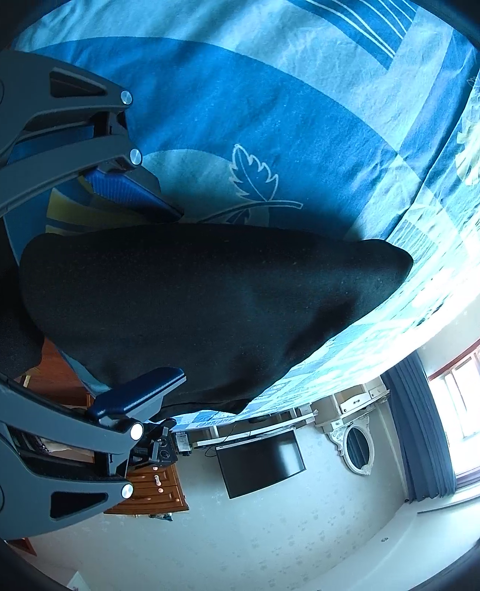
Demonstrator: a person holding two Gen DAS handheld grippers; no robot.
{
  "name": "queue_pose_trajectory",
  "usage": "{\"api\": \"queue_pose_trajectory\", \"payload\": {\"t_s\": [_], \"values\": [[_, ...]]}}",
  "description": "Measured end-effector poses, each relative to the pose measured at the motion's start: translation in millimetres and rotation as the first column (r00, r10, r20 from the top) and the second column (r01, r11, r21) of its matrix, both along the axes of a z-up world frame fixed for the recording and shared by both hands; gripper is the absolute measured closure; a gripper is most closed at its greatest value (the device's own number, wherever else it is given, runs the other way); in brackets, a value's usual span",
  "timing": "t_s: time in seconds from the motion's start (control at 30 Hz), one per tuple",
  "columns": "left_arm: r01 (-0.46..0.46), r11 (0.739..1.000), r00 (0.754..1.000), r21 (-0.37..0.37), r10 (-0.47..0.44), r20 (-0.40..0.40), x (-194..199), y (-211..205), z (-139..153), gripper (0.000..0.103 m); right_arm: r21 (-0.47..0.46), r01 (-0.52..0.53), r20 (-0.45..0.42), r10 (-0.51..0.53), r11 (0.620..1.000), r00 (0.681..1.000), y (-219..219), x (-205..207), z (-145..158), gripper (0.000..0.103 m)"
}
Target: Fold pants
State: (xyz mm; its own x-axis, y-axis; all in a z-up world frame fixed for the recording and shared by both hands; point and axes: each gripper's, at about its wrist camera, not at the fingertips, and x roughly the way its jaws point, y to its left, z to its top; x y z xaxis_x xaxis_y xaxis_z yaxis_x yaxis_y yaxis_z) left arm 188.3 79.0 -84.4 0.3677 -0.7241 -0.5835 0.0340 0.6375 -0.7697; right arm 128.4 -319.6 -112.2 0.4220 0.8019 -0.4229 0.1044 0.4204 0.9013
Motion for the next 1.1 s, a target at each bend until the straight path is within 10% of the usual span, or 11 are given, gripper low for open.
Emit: {"api": "queue_pose_trajectory", "payload": {"t_s": [0.13,0.27,0.67,0.97,1.1], "values": [[0.045,0.999,0.999,-0.004,-0.045,0.006,16,-1,-3,0.023,-0.009,-0.015,0.003,0.015,1.0,1.0,1,11,-1,0.046],[0.076,0.997,0.997,0.015,-0.076,-0.008,18,-2,-10,0.056,0.031,-0.017,-0.017,0.017,0.999,1.0,-7,9,-17,0.073],[0.067,0.998,0.998,0.017,-0.067,0.013,13,-6,-10,0.061,0.058,-0.016,0.005,0.015,0.998,1.0,-8,4,-22,0.075],[-0.008,1.0,0.995,0.021,0.006,0.097,15,11,7,0.02,-0.011,0.046,0.073,-0.045,0.999,0.996,-29,1,-3,0.052],[-0.015,1.0,0.998,0.022,0.014,0.063,32,19,0,0.019,0.025,0.075,0.066,-0.076,0.997,0.995,-41,21,-3,0.037]]}}
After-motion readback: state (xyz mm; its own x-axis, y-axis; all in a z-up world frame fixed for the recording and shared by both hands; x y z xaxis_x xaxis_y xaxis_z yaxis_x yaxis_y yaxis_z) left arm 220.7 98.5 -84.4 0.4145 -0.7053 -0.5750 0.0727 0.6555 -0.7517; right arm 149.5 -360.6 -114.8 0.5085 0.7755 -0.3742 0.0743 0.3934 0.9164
